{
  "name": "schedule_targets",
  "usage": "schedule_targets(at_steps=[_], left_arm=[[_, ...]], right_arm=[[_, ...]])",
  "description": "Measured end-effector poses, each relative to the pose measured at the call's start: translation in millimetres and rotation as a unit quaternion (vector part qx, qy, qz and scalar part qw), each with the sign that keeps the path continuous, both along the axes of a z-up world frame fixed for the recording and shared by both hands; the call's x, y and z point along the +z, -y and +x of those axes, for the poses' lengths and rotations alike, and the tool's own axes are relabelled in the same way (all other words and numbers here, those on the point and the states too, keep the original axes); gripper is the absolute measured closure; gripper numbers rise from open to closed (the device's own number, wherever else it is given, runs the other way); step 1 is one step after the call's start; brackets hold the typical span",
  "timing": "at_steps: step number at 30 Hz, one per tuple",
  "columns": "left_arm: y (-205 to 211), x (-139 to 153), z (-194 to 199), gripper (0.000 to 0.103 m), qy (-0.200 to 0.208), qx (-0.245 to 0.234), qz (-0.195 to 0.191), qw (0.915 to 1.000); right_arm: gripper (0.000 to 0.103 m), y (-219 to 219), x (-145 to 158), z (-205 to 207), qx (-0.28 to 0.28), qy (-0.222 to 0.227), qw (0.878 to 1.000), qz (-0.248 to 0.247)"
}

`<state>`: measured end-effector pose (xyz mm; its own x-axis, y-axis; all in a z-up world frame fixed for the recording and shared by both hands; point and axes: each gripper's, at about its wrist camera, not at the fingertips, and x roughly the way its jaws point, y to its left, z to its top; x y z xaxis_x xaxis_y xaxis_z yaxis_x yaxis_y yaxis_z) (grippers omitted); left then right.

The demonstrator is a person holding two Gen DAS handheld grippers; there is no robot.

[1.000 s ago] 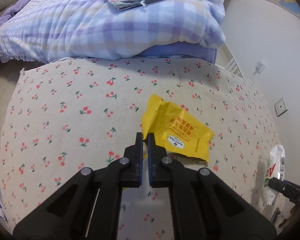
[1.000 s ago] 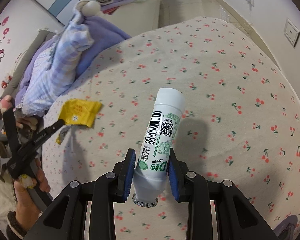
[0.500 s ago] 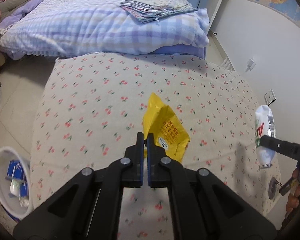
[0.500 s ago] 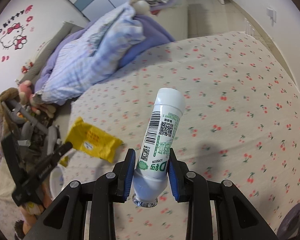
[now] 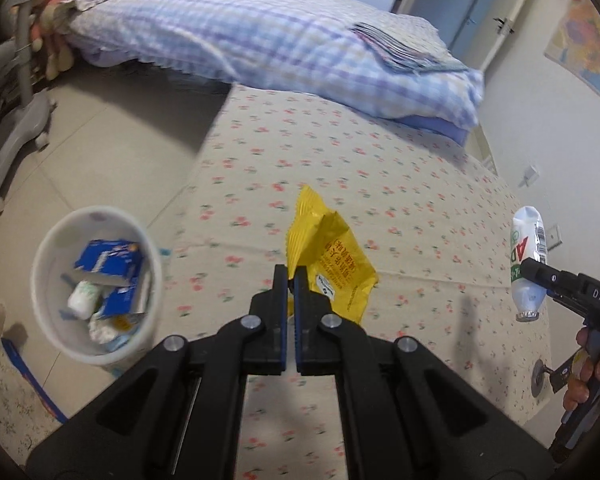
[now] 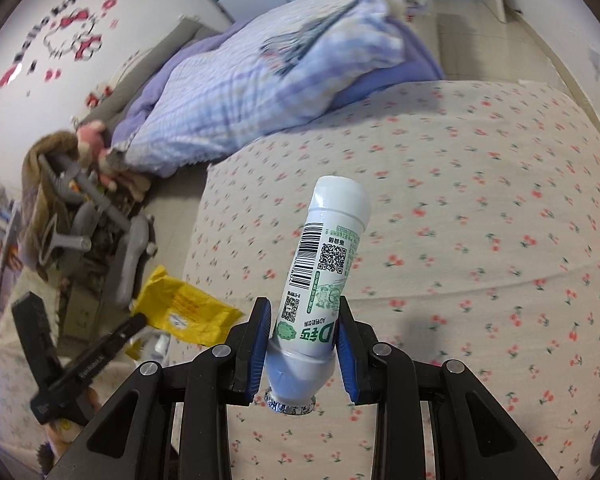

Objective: Collect trash
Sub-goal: 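Carry both items over the white bin and open both tools to drop them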

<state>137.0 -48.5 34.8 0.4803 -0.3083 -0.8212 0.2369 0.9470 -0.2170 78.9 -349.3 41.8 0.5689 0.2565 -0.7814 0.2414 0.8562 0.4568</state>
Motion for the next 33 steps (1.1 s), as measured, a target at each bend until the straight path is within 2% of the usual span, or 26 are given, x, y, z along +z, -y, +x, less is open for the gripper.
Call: schedule_targets(at_steps=[6,11,18,24,29,30,31,32,33], left_arm=[[-61.5,4.8,1.3,0.1,0.009,0.054,0.01,0.9985],[-105.7,1.1,2.3,0.1,0.018,0.097,0.045,0.9941],[-158.9,-10.7,6.1,0.1,0.0,0.15,0.061,0.9869],[-181.0,-22.9,13.9,0.1,-0.011,0.181,0.081,0.9801],[-185.0,-31.3,21.6,0.097,-0.018,0.182,0.086,0.9794],[-185.7,-32.8,22.7,0.095,-0.019,0.184,0.087,0.9789],[-186.4,-33.5,23.4,0.084,-0.018,0.186,0.094,0.9778],[-185.6,-34.1,24.2,0.059,-0.02,0.187,0.102,0.977],[-185.5,-34.5,23.8,0.043,-0.022,0.191,0.112,0.9749]], right_arm=[[0.071,-47.8,-0.2,21.9,0.049,-0.001,0.998,-0.046],[0.071,-83.9,-10.1,39.2,0.08,-0.013,0.995,-0.053],[0.071,-131.9,-17.9,57.7,0.115,-0.02,0.991,-0.06],[0.071,-171.4,-24.1,70.1,0.142,-0.024,0.988,-0.061],[0.071,-194.4,-26.5,78.4,0.16,-0.024,0.985,-0.056],[0.071,-199.6,-26.8,80.0,0.163,-0.024,0.985,-0.054],[0.071,-203.6,-26.7,81.6,0.166,-0.025,0.984,-0.053],[0.071,-207.3,-26.6,83.4,0.169,-0.024,0.984,-0.051],[0.071,-211.1,-26.6,85.9,0.172,-0.024,0.984,-0.05]])
